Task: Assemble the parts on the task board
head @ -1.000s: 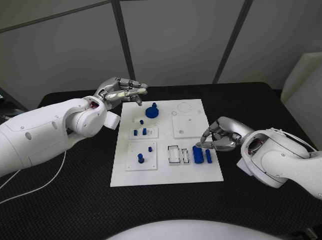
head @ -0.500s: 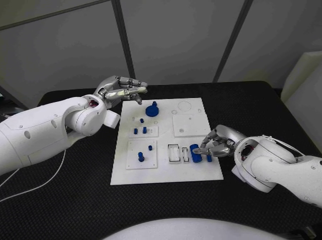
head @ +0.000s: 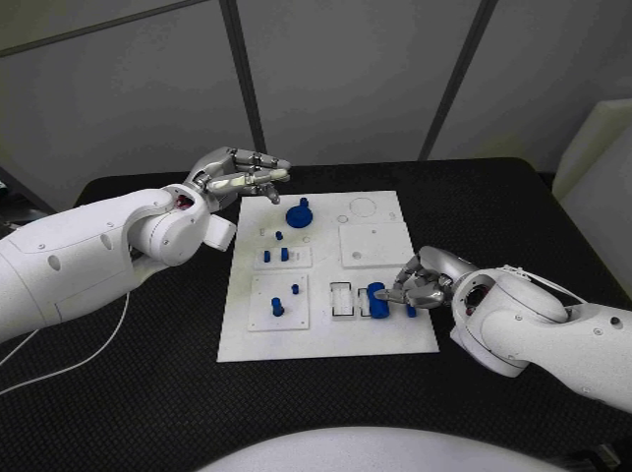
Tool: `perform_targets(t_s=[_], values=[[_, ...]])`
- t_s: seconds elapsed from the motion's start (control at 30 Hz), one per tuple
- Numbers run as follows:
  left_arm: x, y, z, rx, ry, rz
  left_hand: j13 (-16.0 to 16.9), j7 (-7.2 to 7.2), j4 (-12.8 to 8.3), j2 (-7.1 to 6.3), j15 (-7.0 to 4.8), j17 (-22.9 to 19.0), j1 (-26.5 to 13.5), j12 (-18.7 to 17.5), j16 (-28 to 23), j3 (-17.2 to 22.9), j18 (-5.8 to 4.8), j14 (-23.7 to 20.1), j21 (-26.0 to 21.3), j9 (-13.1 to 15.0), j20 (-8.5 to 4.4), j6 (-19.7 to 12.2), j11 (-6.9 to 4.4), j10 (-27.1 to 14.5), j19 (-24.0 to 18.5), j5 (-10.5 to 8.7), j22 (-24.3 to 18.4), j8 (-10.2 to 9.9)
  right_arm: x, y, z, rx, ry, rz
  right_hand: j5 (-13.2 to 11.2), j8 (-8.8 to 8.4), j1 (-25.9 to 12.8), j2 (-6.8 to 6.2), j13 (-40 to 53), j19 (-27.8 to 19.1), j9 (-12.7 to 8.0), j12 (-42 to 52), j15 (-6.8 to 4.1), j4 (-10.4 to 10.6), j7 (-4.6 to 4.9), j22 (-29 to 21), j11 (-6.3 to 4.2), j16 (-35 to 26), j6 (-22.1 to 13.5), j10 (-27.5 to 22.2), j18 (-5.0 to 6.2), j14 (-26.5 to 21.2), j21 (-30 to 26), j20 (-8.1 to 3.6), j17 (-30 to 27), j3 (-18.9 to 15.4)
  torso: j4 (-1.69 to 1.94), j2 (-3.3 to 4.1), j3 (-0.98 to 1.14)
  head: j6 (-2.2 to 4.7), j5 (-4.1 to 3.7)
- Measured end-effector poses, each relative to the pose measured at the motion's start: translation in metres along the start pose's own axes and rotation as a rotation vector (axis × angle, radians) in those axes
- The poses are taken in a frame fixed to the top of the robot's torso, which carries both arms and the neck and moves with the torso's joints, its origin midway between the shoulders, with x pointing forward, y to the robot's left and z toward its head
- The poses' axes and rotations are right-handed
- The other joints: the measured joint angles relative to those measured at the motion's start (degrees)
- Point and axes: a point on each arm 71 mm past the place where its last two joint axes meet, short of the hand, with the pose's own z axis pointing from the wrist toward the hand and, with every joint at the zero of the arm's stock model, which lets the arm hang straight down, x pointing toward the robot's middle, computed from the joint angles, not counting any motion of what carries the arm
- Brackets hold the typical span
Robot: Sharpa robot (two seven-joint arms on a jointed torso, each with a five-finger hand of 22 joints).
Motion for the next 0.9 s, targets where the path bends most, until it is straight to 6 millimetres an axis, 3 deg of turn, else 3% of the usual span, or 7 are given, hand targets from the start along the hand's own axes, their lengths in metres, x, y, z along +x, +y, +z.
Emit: perform_targets(t_s=[0.23, 0.67, 0.9], values=[[0.000, 0.000, 0.000, -0.001, 0.000, 0.000, 0.00, 0.00, 0.00, 0.00, 0.00, 0.00, 0.00, 0.00, 0.00, 0.00, -0.01, 0.00, 0.00, 0.00, 0.00, 0.00, 0.00, 0.00, 0.00, 0.00, 0.00, 0.00, 0.013, 0.009, 0.000, -0.020, 0.036, -0.036, 0.00, 0.12, 0.00, 0.00, 0.00, 0.00, 0.96, 0.00, 0.00, 0.46, 0.00, 0.00, 0.00, 0.00, 0.02, 0.00, 0.01, 0.00, 0.00, 0.00, 0.00, -0.46, 0.00, 0.00, 0.01, -0.22, -0.09], [-0.001, 0.000, -0.001, -0.002, 0.000, 0.000, -0.01, 0.00, 0.00, 0.00, 0.00, 0.00, 0.00, 0.00, 0.00, 0.00, 0.00, 0.00, 0.00, -0.01, 0.00, 0.00, 0.00, 0.00, 0.00, 0.00, 0.00, 0.00, 0.014, 0.011, 0.002, -0.029, 0.042, -0.069, 0.34, 0.73, 0.01, 0.00, -0.01, 0.00, 1.94, 0.00, 0.00, 0.55, -0.10, -0.01, 0.00, 0.24, -0.09, 0.00, 0.01, 0.00, 0.00, 0.00, -0.01, -0.89, -0.04, -0.04, -0.03, -0.41, -0.03], [-0.001, 0.000, -0.001, -0.002, 0.000, 0.001, 0.02, 0.00, 0.00, 0.00, 0.00, 0.00, 0.00, 0.00, -0.23, 0.00, 0.00, 0.00, -0.23, 0.01, 0.00, 0.00, 0.00, 0.00, 0.00, 0.00, -0.10, -0.23, 0.014, 0.012, 0.000, -0.041, 0.033, -0.071, 5.52, 0.34, 2.92, 0.79, -0.01, 0.21, 4.12, 0.00, 0.01, -0.52, -0.20, 0.00, 0.00, 0.24, 0.01, 0.00, 0.02, 0.01, 0.00, -0.20, -0.02, 0.18, -0.04, -0.10, -0.03, -0.36, 0.04]])
